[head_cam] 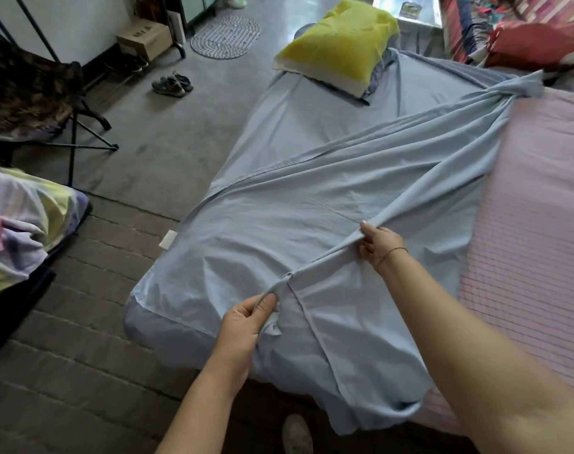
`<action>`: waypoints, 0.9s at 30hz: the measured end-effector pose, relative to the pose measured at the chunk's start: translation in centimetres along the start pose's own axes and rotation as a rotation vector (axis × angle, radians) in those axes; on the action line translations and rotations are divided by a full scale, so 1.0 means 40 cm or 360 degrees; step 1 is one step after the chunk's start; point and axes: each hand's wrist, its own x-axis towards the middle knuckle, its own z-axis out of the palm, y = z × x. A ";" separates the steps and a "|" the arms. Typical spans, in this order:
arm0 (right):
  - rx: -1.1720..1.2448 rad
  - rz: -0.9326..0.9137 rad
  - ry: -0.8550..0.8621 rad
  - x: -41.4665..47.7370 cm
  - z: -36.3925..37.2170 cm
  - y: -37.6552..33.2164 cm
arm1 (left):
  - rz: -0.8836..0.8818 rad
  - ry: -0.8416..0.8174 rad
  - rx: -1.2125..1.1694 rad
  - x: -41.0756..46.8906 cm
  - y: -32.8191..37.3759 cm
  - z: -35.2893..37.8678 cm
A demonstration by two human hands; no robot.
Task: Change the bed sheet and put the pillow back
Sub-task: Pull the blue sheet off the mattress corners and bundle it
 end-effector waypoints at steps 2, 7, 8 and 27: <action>0.0052 -0.0107 -0.0087 0.016 0.018 -0.009 | 0.0021 0.0103 -0.0065 0.025 0.016 -0.007; -0.0083 -0.0319 -0.0221 0.045 0.121 -0.044 | 0.0089 0.0357 -0.0105 0.085 0.054 -0.042; -0.0147 -0.0366 -0.0234 0.051 0.149 -0.047 | 0.0105 0.0410 -0.0113 0.095 0.061 -0.056; -0.1075 -0.0582 -0.0441 0.064 0.802 0.193 | -0.0088 0.0722 -0.0271 0.298 0.097 -0.637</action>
